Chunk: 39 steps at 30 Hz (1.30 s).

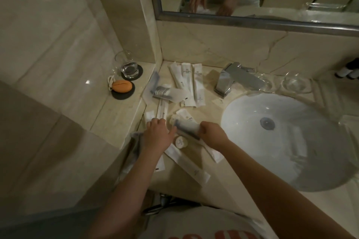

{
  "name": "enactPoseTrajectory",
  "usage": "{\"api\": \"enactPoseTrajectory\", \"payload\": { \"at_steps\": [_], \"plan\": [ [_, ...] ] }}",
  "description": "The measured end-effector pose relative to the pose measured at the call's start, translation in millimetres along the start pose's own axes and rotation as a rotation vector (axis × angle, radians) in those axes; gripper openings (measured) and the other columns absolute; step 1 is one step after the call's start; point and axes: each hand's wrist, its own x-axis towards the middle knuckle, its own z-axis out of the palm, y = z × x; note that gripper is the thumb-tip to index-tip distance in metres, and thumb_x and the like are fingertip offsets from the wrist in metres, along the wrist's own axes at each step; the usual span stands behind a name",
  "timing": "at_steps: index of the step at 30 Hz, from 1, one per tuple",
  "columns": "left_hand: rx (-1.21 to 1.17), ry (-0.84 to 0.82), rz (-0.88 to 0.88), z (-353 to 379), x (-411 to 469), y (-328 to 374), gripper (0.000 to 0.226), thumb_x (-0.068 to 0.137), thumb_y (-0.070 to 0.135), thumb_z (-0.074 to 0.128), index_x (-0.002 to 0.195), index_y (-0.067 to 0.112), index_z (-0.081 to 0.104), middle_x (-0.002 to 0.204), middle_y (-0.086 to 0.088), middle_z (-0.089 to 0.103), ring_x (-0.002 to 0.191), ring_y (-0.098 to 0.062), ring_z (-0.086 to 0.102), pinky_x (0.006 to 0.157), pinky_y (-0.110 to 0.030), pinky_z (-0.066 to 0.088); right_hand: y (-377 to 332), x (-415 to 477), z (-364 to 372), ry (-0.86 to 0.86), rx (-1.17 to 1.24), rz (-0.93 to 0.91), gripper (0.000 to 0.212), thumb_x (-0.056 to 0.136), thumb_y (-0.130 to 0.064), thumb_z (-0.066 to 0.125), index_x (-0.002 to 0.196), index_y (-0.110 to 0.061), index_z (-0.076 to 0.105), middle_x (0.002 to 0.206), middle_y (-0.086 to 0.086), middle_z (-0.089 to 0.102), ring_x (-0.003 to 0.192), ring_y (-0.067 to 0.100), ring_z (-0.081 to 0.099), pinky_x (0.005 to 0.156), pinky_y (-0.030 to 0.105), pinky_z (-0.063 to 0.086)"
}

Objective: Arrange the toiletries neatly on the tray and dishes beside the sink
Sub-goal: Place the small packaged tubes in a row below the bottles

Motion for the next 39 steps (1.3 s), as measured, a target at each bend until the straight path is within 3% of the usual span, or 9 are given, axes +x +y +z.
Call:
{"api": "enactPoseTrajectory", "payload": {
  "at_steps": [3,5,11,15,20,23,27,32,39],
  "plan": [
    [-0.313,-0.035,-0.11,-6,6,4,0.063,0.085,0.06,0.048,0.129,0.014,0.05,0.135,-0.009,0.045,0.124,-0.026,0.042,0.096,-0.041,0.041,-6,-3,-17,0.079,0.291,-0.008,0.032,0.089,-0.017,0.057,0.063,-0.016,0.038,0.064,-0.001,0.042,0.065,0.017,0.042,0.055,0.024,0.03],
    [-0.665,-0.137,-0.194,-12,10,13,0.054,0.085,0.055,0.052,0.125,0.019,0.052,0.133,-0.005,0.049,0.117,-0.022,0.047,0.094,-0.038,0.043,-17,-2,-25,0.058,0.501,-0.036,0.024,0.088,-0.015,0.061,0.07,-0.01,0.045,0.065,0.002,0.041,0.06,0.014,0.04,0.052,0.017,0.034],
    [-1.309,-0.155,-0.239,-35,19,14,0.018,0.088,0.037,0.059,0.101,0.024,0.061,0.107,-0.003,0.066,0.105,-0.023,0.061,0.082,-0.035,0.048,-52,15,-29,-0.175,0.511,-0.216,0.024,0.091,-0.012,0.057,0.093,0.012,0.057,0.079,0.011,0.055,0.069,0.017,0.056,0.06,0.017,0.048],
    [-1.259,0.045,-0.276,-46,29,-7,0.026,0.082,0.039,0.065,0.09,0.015,0.065,0.096,-0.014,0.069,0.092,-0.029,0.065,0.085,-0.048,0.052,-70,38,-28,-0.209,0.39,-0.189,0.012,0.09,-0.015,0.059,0.091,-0.004,0.063,0.075,0.0,0.059,0.066,0.012,0.057,0.068,0.026,0.049],
    [-1.221,0.212,-0.343,-67,50,-35,0.013,0.089,0.029,0.059,0.094,0.018,0.059,0.098,-0.005,0.067,0.091,-0.02,0.065,0.08,-0.037,0.054,-100,79,-30,-0.157,0.349,-0.123,0.025,0.09,-0.011,0.054,0.114,-0.004,0.059,0.096,0.011,0.064,0.073,0.018,0.061,0.06,0.019,0.047],
    [-1.17,0.305,-0.35,-78,64,-45,0.011,0.091,0.025,0.058,0.098,0.017,0.056,0.097,-0.002,0.064,0.089,-0.018,0.063,0.073,-0.031,0.052,-128,110,-30,-0.126,0.392,-0.056,0.037,0.09,-0.026,0.058,0.122,-0.007,0.053,0.106,0.01,0.063,0.086,0.021,0.063,0.073,0.03,0.054],
    [-1.152,0.333,-0.355,-83,79,-52,0.005,0.092,0.026,0.057,0.095,0.025,0.053,0.095,0.002,0.063,0.087,-0.013,0.062,0.07,-0.028,0.052,-165,143,-22,-0.117,0.446,0.024,0.052,0.092,-0.029,0.056,0.136,-0.008,0.038,0.123,0.011,0.057,0.09,0.018,0.057,0.063,0.02,0.047],
    [-1.103,0.364,-0.415,-75,98,-55,0.016,0.089,0.024,0.06,0.08,0.029,0.048,0.096,-0.006,0.061,0.091,-0.023,0.061,0.082,-0.043,0.053,-187,170,8,-0.108,0.463,0.163,0.067,0.077,-0.036,0.072,0.129,-0.01,0.04,0.116,0.01,0.061,0.1,0.026,0.063,0.084,0.04,0.057],
    [-1.044,0.349,-0.394,-73,102,-52,0.013,0.088,0.022,0.06,0.096,0.014,0.054,0.1,-0.015,0.065,0.092,-0.026,0.064,0.081,-0.044,0.053,-177,180,12,-0.112,0.507,0.306,0.058,0.084,-0.024,0.06,0.132,-0.007,0.031,0.123,0.018,0.055,0.112,0.036,0.055,0.095,0.049,0.049]
  ]
}}
